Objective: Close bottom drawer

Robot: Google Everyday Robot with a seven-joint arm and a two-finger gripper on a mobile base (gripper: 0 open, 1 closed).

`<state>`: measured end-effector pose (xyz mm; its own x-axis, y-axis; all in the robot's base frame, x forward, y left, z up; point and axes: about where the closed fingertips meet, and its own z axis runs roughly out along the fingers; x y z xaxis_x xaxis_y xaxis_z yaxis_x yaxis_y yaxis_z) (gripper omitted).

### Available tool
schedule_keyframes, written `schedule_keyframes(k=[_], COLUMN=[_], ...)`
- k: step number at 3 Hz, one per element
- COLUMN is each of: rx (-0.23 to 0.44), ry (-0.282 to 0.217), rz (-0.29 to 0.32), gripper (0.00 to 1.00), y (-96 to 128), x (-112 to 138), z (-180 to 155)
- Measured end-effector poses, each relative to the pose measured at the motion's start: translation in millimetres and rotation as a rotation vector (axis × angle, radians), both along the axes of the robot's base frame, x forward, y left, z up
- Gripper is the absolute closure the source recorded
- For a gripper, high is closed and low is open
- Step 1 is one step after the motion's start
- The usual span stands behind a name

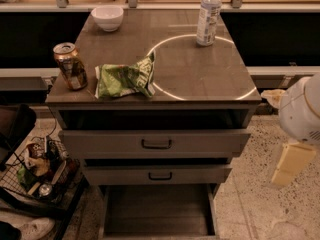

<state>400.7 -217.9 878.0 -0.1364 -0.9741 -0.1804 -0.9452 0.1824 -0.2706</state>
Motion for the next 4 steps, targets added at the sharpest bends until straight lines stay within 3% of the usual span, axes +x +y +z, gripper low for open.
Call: schedule_keyframes(k=[1,3,4], rx=[-0.007,-0.009,0.024], ry=[0.014,0.000,0.025], rz=[0.009,0.015,0.010], gripper=[0.00,0.00,0.00], y=[6.5,11.7,11.0], x=[-9.8,-9.8,-21.7], z=[-46.3,-59.3,-111.0])
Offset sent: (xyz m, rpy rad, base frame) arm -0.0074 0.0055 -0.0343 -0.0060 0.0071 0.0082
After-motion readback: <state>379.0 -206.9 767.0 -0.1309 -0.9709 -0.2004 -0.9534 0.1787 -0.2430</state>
